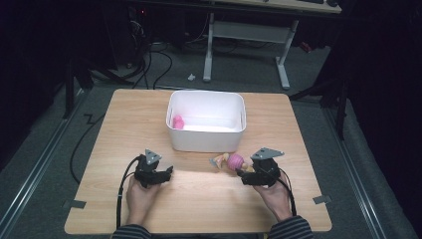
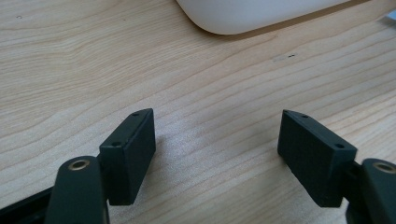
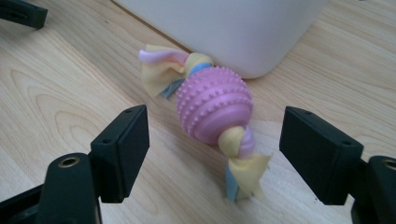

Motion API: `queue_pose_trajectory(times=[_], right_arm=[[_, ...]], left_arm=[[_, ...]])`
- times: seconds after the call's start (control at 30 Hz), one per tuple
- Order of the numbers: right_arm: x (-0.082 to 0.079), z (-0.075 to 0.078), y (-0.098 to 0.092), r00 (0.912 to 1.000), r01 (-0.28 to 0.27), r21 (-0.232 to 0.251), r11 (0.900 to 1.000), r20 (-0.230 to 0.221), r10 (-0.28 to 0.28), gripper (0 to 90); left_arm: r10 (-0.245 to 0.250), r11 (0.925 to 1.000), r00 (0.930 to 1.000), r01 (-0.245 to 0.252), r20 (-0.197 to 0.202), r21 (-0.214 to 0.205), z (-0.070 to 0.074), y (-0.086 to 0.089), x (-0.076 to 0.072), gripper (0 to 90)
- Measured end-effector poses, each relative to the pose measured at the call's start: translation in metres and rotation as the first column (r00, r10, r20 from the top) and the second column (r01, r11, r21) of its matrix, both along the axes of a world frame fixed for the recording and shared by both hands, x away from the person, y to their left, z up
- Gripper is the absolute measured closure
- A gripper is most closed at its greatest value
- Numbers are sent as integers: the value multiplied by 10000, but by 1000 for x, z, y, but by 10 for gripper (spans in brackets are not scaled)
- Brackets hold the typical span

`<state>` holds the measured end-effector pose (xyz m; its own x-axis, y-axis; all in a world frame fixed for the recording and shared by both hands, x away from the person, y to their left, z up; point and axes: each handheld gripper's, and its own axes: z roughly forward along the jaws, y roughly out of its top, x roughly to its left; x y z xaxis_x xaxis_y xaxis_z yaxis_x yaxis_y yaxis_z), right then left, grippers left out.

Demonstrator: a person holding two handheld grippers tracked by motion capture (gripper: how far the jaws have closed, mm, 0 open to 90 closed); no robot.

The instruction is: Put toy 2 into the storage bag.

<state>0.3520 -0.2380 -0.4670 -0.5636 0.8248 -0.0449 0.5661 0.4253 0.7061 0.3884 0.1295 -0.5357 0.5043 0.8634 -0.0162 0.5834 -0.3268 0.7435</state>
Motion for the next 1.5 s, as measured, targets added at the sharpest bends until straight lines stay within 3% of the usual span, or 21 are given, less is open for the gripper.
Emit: queue_pose_trajectory(times=[0.3,0.47,0.83,0.93,1.2,1.5], right_arm=[[21,-9,12,9996,51,-515,9987,-292,-66,223],[30,-17,14,9983,105,-555,9984,-560,-137,222],[37,-27,19,9981,-19,-673,9977,-624,-23,275],[39,-28,19,9975,-56,-512,9987,-705,20,287],[39,-33,26,9950,-416,-631,9971,-929,357,324],[39,-33,26,9946,-310,-602,9977,-1007,249,333]], left_arm=[[1,10000,10000,-1,-8,13,0,0,0,284],[3,10000,10000,-3,-15,7,0,1,0,285],[6,10000,10000,-6,-11,14,0,1,0,285],[11,10000,10000,-11,-20,-12,0,1,0,285],[13,10000,10000,-13,-24,-28,0,1,0,285],[8,10000,10000,-8,-23,-23,0,1,0,284]])
